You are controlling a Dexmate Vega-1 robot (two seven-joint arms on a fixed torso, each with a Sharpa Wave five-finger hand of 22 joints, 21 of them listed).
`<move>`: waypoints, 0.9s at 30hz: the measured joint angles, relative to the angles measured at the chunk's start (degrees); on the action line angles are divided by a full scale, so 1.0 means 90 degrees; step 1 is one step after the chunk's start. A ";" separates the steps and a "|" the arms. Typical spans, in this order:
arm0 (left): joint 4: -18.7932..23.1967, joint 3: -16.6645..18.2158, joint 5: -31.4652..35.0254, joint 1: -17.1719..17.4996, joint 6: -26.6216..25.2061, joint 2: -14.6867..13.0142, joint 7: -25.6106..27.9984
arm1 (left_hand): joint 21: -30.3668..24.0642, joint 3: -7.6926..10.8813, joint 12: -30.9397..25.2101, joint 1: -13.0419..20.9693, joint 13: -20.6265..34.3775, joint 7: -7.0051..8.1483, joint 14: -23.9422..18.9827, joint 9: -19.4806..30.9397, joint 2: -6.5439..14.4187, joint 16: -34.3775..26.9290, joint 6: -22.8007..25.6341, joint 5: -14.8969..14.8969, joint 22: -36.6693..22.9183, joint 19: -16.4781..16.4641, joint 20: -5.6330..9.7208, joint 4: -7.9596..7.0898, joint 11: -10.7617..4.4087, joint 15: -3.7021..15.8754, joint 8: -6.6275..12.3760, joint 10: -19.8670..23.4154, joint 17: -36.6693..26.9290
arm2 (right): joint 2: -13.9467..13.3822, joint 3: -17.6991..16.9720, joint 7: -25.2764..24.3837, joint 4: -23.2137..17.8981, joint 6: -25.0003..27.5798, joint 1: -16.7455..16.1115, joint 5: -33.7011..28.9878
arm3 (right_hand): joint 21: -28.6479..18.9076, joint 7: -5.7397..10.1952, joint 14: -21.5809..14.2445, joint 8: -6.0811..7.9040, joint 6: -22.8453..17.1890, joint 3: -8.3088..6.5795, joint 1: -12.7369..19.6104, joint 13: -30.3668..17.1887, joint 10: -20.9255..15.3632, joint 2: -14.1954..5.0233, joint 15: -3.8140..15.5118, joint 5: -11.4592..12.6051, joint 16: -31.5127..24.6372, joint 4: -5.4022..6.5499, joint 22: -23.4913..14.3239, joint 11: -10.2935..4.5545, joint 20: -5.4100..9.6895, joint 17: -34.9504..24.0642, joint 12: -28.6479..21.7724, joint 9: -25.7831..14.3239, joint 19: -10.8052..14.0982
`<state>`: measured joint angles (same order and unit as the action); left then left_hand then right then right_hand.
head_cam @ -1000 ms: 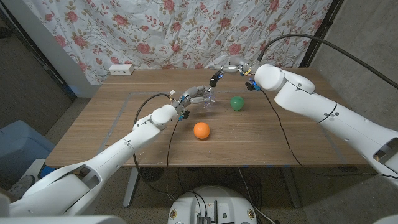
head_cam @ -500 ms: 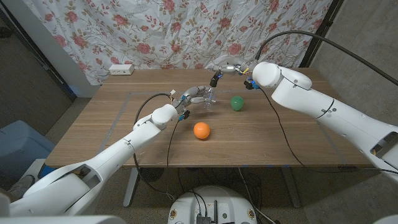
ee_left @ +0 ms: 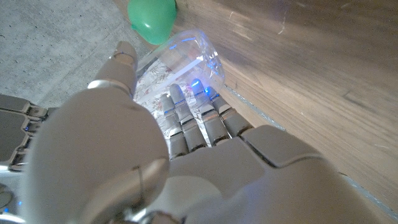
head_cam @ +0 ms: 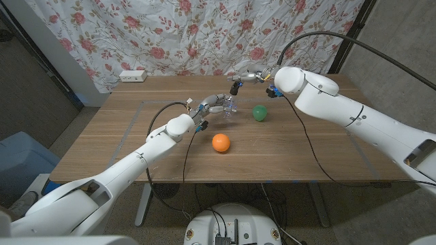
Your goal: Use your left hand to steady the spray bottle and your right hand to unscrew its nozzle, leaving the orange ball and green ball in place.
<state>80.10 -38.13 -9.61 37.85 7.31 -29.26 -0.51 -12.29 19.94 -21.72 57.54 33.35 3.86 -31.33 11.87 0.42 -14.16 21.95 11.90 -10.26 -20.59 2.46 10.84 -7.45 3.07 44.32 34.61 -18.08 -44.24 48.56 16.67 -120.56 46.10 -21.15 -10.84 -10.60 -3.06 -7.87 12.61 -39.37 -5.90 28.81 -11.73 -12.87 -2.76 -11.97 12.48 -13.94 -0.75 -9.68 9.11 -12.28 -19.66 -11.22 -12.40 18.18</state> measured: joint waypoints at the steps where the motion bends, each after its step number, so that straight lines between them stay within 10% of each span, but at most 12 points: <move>1: 0.0001 0.0001 0.0000 0.0001 0.0000 0.0000 0.0000 | 0.0000 0.0000 0.0002 0.0000 0.0000 0.0000 0.0000 0.0000 0.0000 0.0022 0.0000 0.0000 0.0000 0.0000 0.0000 0.0000 0.0001 0.0000 0.0000 0.0001 0.0000 | 0.0000 0.0000 0.0001 0.0000 0.0002 0.0000 0.0000 | 0.0000 0.0000 0.0000 0.0000 0.0000 -0.0026 0.0050 0.0000 0.0000 0.0006 0.0000 0.0004 0.0000 -0.0064 0.0006 0.0000 0.0000 0.0003 0.0000 -0.0008 0.0000; 27: -0.0037 0.0042 -0.0080 0.0036 0.0081 0.0022 0.0025 | 0.0000 0.0053 0.0049 -0.0001 -0.0005 -0.0060 0.0000 -0.0005 -0.0001 0.0047 0.0031 0.0000 0.0000 0.0000 0.0000 0.0053 0.0056 0.0000 0.0000 0.0056 0.0060 | 0.0039 0.0281 0.0106 0.0009 0.0192 0.0258 -0.0048 | 0.0000 0.0091 -0.0001 0.0040 0.0091 -0.0653 0.1442 0.0000 0.0127 -0.0292 0.0000 -0.0074 0.0053 -0.1004 0.0010 -0.0059 0.0000 0.0088 -0.0001 -0.0116 0.0001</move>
<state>79.77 -37.75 -10.33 38.17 8.04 -29.06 -0.29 -12.29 20.42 -21.28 57.53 33.31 3.33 -31.33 11.83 0.40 -13.75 22.23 11.90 -10.25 -20.59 2.46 11.32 -6.95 3.07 44.32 35.12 -17.54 -43.89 51.08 17.62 -120.47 47.83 -18.83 -11.27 -10.60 -2.24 -7.88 12.97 -38.55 -11.78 41.78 -11.74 -11.73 -5.39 -11.97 11.82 -13.46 -9.79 -9.60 8.57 -12.28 -18.87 -11.22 -13.45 18.19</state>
